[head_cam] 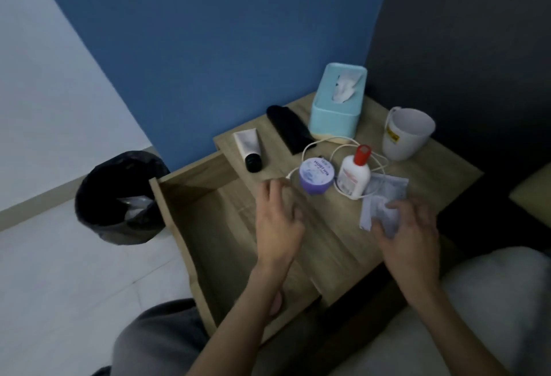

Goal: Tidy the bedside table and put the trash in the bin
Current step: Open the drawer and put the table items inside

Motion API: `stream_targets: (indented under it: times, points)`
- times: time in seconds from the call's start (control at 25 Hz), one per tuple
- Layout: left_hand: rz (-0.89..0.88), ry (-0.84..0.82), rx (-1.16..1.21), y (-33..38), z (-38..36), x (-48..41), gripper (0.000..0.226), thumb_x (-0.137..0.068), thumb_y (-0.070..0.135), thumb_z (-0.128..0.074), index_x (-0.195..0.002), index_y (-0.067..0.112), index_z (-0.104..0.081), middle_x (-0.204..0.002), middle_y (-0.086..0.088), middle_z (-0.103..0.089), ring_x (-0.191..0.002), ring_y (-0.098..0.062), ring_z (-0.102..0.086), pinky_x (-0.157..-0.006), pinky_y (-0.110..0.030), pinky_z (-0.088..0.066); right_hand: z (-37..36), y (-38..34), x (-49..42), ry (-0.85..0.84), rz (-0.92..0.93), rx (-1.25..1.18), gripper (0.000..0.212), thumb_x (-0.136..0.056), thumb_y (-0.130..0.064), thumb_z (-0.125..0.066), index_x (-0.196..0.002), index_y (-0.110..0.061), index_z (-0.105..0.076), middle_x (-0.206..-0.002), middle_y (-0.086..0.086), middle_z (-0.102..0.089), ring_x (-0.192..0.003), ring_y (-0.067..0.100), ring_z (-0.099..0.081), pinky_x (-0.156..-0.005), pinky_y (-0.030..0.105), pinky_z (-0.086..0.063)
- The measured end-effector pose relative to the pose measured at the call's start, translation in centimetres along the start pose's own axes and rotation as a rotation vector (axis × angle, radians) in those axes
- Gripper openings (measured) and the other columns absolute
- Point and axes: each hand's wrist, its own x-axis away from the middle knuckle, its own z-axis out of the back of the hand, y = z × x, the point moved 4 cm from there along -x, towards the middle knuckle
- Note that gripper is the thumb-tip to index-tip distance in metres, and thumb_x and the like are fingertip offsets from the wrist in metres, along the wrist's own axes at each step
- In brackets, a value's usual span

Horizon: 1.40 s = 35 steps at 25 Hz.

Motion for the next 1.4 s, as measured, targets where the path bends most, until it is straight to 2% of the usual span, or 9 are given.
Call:
stream_targets:
  times: [0.12, 0.28, 0.4, 0.56, 0.76, 0.88, 0.96, 1.12, 1.4]
  points:
    - [-0.119, -0.228, -0.159, 2.7, -4.2, -2.9, 0.054, -0.079, 0.020, -0.062, -0.130, 0.018, -0.045, -0.137, -0.007, -0.040, -0.125, -0.025, -0.040, -0.105, -0.038, -0.038, -1.3, 2.2, -2.0, -0.110, -0.180, 0.115, 0.064, -0.080, -0.053, -0.057, -0.129, -0.016, -0.042, -0.130, 0.023, -0.045, -0.119, 0.038, -0.040, -0.093, 0.052, -0.041]
    - [0.038, -0.591, -0.452, 0.8, -8.0, -4.4, 0.058, -0.091, 0.038, -0.051, -0.143, 0.026, -0.029, -0.159, -0.001, -0.009, -0.144, -0.028, -0.007, -0.115, -0.050, -0.015, -2.6, 2.8, -1.4, -0.209, -0.155, 0.118, 0.063, -0.081, -0.051, -0.057, -0.132, -0.020, -0.038, -0.136, 0.018, -0.041, -0.122, 0.035, -0.038, -0.091, 0.046, -0.039]
    - [0.021, -0.541, -0.499, 0.4, -8.1, -4.5, 0.050, -0.091, 0.035, -0.053, -0.137, 0.026, -0.036, -0.158, -0.002, -0.011, -0.142, -0.032, -0.013, -0.112, -0.048, -0.020, -1.8, 3.2, -0.1, -0.138, -0.169, 0.009, 0.053, -0.076, -0.039, -0.069, -0.117, -0.012, -0.049, -0.126, 0.022, -0.047, -0.113, 0.037, -0.042, -0.075, 0.035, -0.040]
    - [-0.083, -0.362, -0.558, 0.7, -7.5, -4.3, 0.046, -0.087, 0.027, -0.059, -0.131, 0.019, -0.045, -0.145, -0.010, -0.034, -0.129, -0.033, -0.032, -0.105, -0.043, -0.033, -2.2, 5.3, 0.8, -0.241, -0.448, -0.299, 0.053, -0.066, -0.019, -0.081, -0.107, -0.004, -0.050, -0.114, 0.017, -0.049, -0.094, 0.026, -0.048, -0.059, 0.023, -0.037]
    - [0.066, -0.382, -0.359, 0.0, -6.4, -3.6, 0.061, -0.075, 0.032, -0.071, -0.127, 0.017, -0.043, -0.132, -0.011, -0.037, -0.123, -0.028, -0.037, -0.101, -0.038, -0.040, -2.6, 6.4, 2.4, -0.260, -0.704, -0.571, 0.070, -0.066, -0.018, -0.081, -0.122, -0.001, -0.041, -0.112, 0.016, -0.056, -0.091, 0.031, -0.058, -0.063, 0.030, -0.046]
    - [0.121, -0.446, -0.329, -0.9, -5.3, -2.4, 0.071, -0.071, 0.033, -0.075, -0.131, 0.018, -0.040, -0.137, -0.008, -0.034, -0.126, -0.025, -0.032, -0.104, -0.036, -0.037, -2.8, 6.5, 3.0, -0.323, -0.834, -0.787, 0.060, -0.075, -0.016, -0.073, -0.127, 0.000, -0.046, -0.118, 0.022, -0.059, -0.080, 0.028, -0.059, -0.058, 0.030, -0.047]
    - [0.111, -0.438, -0.320, -1.0, -4.2, -1.6, 0.067, -0.070, 0.032, -0.075, -0.127, 0.018, -0.043, -0.132, -0.005, -0.040, -0.121, -0.023, -0.039, -0.099, -0.034, -0.040, -2.6, 6.2, 3.9, -0.373, -0.906, -0.889, 0.052, -0.081, -0.013, -0.067, -0.127, 0.000, -0.048, -0.115, 0.016, -0.057, -0.078, 0.027, -0.057, -0.067, 0.036, -0.049]
    - [0.139, -0.365, -0.319, -1.9, -0.9, 0.1, 0.059, -0.070, 0.032, -0.074, -0.118, 0.017, -0.045, -0.119, -0.002, -0.047, -0.104, -0.024, -0.055, -0.084, -0.034, -0.048, -2.2, 4.8, 5.9, -0.446, -0.927, -0.995, 0.049, -0.085, -0.009, -0.060, -0.131, -0.005, -0.045, -0.115, 0.017, -0.053, -0.084, 0.031, -0.057, -0.078, 0.043, -0.047]
    - [0.176, -0.182, -0.331, -2.6, 5.5, 3.2, 0.070, -0.067, 0.030, -0.075, -0.128, 0.019, -0.043, -0.122, 0.001, -0.043, -0.114, -0.016, -0.043, -0.095, -0.028, -0.045, -2.4, -1.9, 8.1, -0.571, -0.706, -1.108, 0.049, -0.086, -0.001, -0.055, -0.133, -0.006, -0.046, -0.119, 0.018, -0.054, -0.102, 0.036, -0.052, -0.088, 0.044, -0.041]
